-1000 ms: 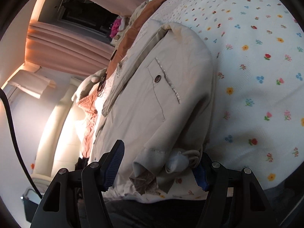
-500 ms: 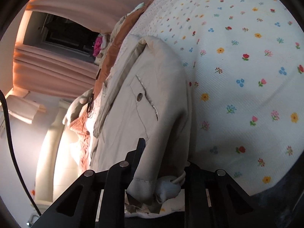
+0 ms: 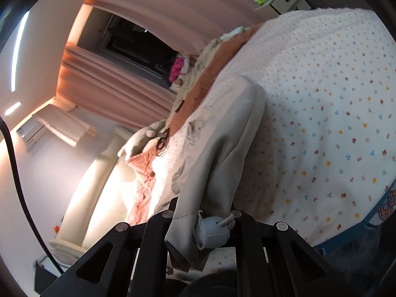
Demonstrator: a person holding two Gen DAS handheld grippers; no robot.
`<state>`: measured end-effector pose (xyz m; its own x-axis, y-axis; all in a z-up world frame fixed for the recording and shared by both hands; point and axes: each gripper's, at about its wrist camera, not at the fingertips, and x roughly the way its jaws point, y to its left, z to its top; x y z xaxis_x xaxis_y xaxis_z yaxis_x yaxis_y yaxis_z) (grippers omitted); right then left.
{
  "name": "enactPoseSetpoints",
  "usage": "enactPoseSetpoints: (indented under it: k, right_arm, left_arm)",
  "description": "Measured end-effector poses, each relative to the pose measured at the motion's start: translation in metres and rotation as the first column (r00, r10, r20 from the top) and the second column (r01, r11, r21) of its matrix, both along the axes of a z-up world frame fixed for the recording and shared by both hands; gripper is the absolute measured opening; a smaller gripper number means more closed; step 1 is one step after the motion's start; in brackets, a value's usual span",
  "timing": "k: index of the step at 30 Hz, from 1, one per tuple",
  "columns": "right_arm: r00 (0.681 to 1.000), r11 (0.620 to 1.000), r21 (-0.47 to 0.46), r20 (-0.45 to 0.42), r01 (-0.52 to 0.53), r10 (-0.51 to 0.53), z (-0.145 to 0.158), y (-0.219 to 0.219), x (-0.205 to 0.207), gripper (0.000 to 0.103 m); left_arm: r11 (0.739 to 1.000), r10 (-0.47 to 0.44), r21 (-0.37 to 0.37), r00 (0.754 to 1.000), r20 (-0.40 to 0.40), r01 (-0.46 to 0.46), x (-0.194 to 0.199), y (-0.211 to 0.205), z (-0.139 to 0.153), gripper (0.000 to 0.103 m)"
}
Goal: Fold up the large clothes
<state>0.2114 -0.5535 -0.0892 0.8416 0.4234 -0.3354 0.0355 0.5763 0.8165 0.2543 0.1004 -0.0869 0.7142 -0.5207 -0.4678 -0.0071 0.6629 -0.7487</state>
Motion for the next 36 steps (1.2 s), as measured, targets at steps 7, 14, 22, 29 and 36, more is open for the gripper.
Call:
enactPoseSetpoints:
  k: [7,14,22,29,36]
  right_arm:
    - [0.998,0.999,-0.016,0.050,-0.042,0.042,0.029,0.009,-0.031,0.013]
    - [0.994,0.997,-0.027,0.081,-0.066,0.068,0.043,0.015,-0.069,0.013]
    - [0.988,0.995,-0.049,0.120,-0.092,0.097,0.064,0.023,-0.106,0.013]
    - [0.980,0.991,-0.087,0.161,-0.106,0.119,0.084,0.031,-0.125,0.013]
    - [0.978,0.989,-0.116,0.174,-0.094,0.113,0.096,0.032,-0.105,0.013]
  left_arm:
    - [1.000,0.022,-0.005,0.999,0.043,-0.022,-0.045,0.009,0.032,0.005]
    - [1.000,0.028,-0.001,0.998,0.051,-0.027,-0.087,0.014,0.050,0.005]
    - [0.999,0.036,0.000,0.997,0.071,-0.036,-0.131,0.020,0.071,0.005]
    - [0.999,0.045,0.008,0.994,0.103,-0.046,-0.141,0.026,0.086,0.005]
    - [0.997,0.067,0.018,0.993,0.100,-0.069,-0.119,0.032,0.087,0.005]
